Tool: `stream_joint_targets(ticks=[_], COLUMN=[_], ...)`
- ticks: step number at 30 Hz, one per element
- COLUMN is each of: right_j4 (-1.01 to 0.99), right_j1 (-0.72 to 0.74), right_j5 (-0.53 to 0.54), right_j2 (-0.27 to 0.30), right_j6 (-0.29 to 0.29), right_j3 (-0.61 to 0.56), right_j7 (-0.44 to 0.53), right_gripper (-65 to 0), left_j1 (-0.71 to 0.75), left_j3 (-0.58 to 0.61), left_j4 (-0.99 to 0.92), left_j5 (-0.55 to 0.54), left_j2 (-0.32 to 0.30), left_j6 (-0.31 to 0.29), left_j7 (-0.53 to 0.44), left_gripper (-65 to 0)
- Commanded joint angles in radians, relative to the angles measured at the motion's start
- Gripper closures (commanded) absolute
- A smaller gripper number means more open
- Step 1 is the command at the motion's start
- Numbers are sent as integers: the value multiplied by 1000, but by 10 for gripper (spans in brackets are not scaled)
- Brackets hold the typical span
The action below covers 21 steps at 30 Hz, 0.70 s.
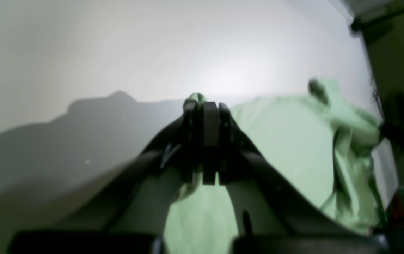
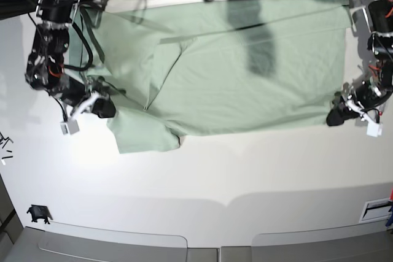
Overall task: Fold the T-shirt properly
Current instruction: 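Lift the hem with both grippers and fold it onto the collar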
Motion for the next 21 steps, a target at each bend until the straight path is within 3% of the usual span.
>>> stream_joint_targets(ticks=[1,11,21], right_j4=[50,240,239], right_j1=[-8,-207,-360], right_j5=[31,232,272], right_j2=[19,16,13], right_j6=[7,7,7], right_j3=[39,347,384], right_j7=[4,-195,-237], right_gripper=[0,0,0], left_j1=[3,288,499], left_j3=[-7,-196,-228], left_j4=[51,354,411], left_j5=[-27,-26,-25], left_j2=[-27,-17,-17], left_j6=[-12,-12,-12], left_j7=[-11,-6,-7], left_gripper=[0,0,0])
